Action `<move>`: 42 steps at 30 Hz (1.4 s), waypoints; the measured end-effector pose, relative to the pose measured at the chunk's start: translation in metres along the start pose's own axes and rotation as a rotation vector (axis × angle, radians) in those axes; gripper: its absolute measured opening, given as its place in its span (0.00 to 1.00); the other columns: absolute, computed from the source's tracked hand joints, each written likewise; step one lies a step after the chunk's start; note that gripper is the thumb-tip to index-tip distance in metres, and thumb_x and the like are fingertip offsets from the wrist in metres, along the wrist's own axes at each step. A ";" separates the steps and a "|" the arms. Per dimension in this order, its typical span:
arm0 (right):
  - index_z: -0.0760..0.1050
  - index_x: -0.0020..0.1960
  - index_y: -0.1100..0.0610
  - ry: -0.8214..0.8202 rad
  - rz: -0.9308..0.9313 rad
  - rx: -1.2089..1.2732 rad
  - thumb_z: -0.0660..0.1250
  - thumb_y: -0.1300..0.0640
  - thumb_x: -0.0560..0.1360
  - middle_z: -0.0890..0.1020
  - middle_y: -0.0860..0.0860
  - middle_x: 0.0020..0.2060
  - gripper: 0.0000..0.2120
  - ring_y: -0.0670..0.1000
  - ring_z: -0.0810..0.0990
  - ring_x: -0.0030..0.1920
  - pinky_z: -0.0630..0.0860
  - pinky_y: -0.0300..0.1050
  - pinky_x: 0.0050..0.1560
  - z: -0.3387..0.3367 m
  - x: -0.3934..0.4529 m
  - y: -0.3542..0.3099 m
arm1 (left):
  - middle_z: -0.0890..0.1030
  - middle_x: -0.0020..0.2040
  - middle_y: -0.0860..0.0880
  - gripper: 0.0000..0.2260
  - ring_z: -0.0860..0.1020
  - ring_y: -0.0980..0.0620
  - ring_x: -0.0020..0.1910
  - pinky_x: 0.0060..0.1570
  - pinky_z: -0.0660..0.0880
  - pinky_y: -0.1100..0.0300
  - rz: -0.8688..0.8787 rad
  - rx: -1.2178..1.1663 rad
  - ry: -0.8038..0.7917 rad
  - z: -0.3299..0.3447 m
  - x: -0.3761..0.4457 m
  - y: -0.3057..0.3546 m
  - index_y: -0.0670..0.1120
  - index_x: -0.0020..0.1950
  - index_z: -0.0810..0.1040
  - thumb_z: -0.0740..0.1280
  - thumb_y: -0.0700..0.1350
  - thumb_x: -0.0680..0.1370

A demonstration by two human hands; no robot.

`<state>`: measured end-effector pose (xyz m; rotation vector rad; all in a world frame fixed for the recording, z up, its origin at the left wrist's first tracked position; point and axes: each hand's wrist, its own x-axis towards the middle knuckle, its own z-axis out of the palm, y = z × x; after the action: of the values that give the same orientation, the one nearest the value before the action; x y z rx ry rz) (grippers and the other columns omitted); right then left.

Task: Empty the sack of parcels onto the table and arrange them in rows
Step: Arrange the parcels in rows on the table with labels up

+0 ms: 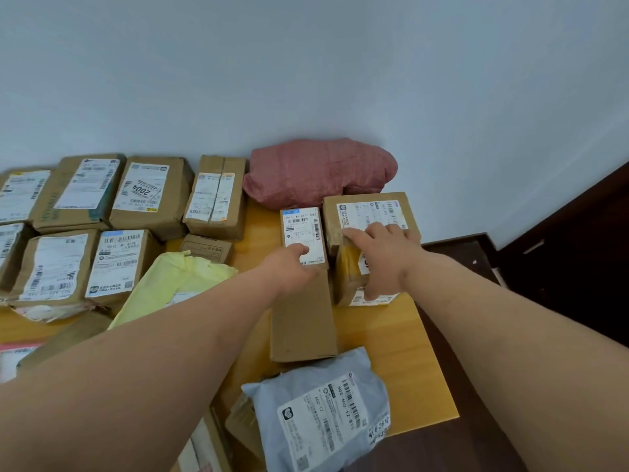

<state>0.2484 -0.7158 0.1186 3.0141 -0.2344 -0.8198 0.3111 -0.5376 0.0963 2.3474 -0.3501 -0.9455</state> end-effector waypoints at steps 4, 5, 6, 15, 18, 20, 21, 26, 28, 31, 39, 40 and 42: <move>0.46 0.79 0.42 0.039 0.054 0.059 0.71 0.35 0.65 0.64 0.55 0.73 0.52 0.61 0.61 0.73 0.57 0.63 0.72 0.001 -0.006 0.004 | 0.66 0.77 0.46 0.27 0.67 0.44 0.74 0.71 0.67 0.52 0.028 0.017 -0.001 0.008 -0.006 0.001 0.50 0.78 0.63 0.66 0.52 0.80; 0.47 0.79 0.42 0.022 0.084 0.065 0.70 0.33 0.65 0.64 0.55 0.73 0.51 0.61 0.62 0.73 0.58 0.62 0.71 -0.002 -0.008 0.007 | 0.66 0.77 0.46 0.27 0.66 0.44 0.74 0.71 0.66 0.52 0.033 0.026 0.000 0.010 -0.007 0.002 0.50 0.78 0.63 0.65 0.52 0.81; 0.50 0.78 0.42 -0.006 0.102 0.075 0.69 0.32 0.65 0.65 0.55 0.73 0.49 0.61 0.62 0.72 0.58 0.61 0.69 -0.004 -0.009 0.011 | 0.66 0.77 0.46 0.26 0.66 0.44 0.74 0.70 0.66 0.52 0.036 0.041 0.000 0.011 -0.008 0.003 0.50 0.78 0.63 0.65 0.51 0.81; 0.68 0.69 0.54 -0.186 0.109 0.425 0.69 0.47 0.70 0.75 0.52 0.59 0.29 0.55 0.74 0.58 0.74 0.55 0.60 0.006 -0.005 0.018 | 0.68 0.76 0.46 0.24 0.67 0.44 0.74 0.70 0.66 0.52 0.005 0.096 -0.011 0.017 -0.009 -0.003 0.49 0.77 0.65 0.65 0.51 0.81; 0.77 0.62 0.53 -0.059 0.048 0.408 0.64 0.50 0.77 0.79 0.51 0.57 0.15 0.53 0.75 0.58 0.74 0.50 0.59 0.007 -0.002 0.017 | 0.69 0.75 0.46 0.24 0.69 0.44 0.72 0.70 0.68 0.51 -0.006 0.119 -0.002 0.018 -0.007 -0.006 0.50 0.76 0.67 0.65 0.51 0.81; 0.78 0.54 0.52 0.108 0.063 0.447 0.63 0.52 0.76 0.80 0.51 0.56 0.10 0.54 0.76 0.57 0.74 0.52 0.59 0.007 0.001 0.023 | 0.70 0.74 0.46 0.23 0.69 0.45 0.72 0.69 0.69 0.51 0.006 0.119 0.016 0.018 -0.004 -0.007 0.49 0.76 0.67 0.65 0.50 0.81; 0.78 0.52 0.52 0.211 0.099 0.472 0.63 0.54 0.75 0.80 0.52 0.56 0.08 0.55 0.76 0.56 0.75 0.52 0.59 0.007 0.004 0.027 | 0.70 0.74 0.46 0.22 0.69 0.45 0.72 0.69 0.69 0.51 0.021 0.123 0.035 0.017 -0.003 -0.006 0.49 0.75 0.68 0.65 0.50 0.81; 0.66 0.74 0.52 0.256 0.291 0.441 0.62 0.59 0.76 0.67 0.53 0.72 0.27 0.58 0.65 0.69 0.69 0.57 0.66 0.011 0.024 0.047 | 0.68 0.75 0.46 0.24 0.65 0.45 0.74 0.72 0.64 0.52 0.124 0.195 0.117 0.015 0.012 0.002 0.50 0.77 0.66 0.64 0.50 0.81; 0.60 0.77 0.51 0.146 0.306 0.417 0.60 0.57 0.77 0.61 0.52 0.76 0.29 0.60 0.61 0.72 0.67 0.59 0.67 0.016 0.031 0.051 | 0.67 0.75 0.46 0.24 0.63 0.45 0.75 0.74 0.62 0.50 0.156 0.268 0.110 0.016 0.020 0.007 0.52 0.78 0.64 0.63 0.51 0.82; 0.63 0.75 0.50 0.135 0.317 0.366 0.59 0.50 0.78 0.66 0.52 0.71 0.26 0.59 0.65 0.68 0.69 0.56 0.61 0.025 0.036 0.054 | 0.65 0.77 0.46 0.24 0.62 0.44 0.75 0.74 0.61 0.49 0.158 0.353 0.064 0.019 0.032 0.016 0.54 0.79 0.61 0.60 0.53 0.82; 0.70 0.67 0.51 0.212 0.345 0.219 0.61 0.39 0.74 0.73 0.53 0.60 0.25 0.57 0.73 0.60 0.66 0.58 0.62 0.022 0.032 0.072 | 0.70 0.73 0.47 0.24 0.67 0.44 0.71 0.70 0.67 0.44 0.130 0.267 0.045 0.029 0.043 0.031 0.54 0.78 0.63 0.61 0.50 0.82; 0.71 0.65 0.51 0.224 0.356 0.205 0.61 0.39 0.73 0.72 0.54 0.59 0.25 0.58 0.72 0.60 0.66 0.57 0.61 0.022 0.033 0.074 | 0.69 0.74 0.48 0.24 0.67 0.44 0.71 0.70 0.66 0.44 0.136 0.296 0.038 0.030 0.046 0.033 0.54 0.79 0.62 0.60 0.51 0.82; 0.71 0.65 0.52 0.245 0.361 0.191 0.63 0.37 0.71 0.70 0.55 0.61 0.28 0.59 0.68 0.63 0.65 0.57 0.62 0.022 0.038 0.077 | 0.66 0.75 0.49 0.25 0.64 0.45 0.73 0.71 0.64 0.44 0.141 0.380 0.022 0.030 0.052 0.036 0.55 0.80 0.59 0.59 0.52 0.82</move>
<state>0.2589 -0.7966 0.0847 3.0570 -0.8613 -0.4155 0.3264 -0.6016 0.0717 2.6254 -0.7321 -0.8432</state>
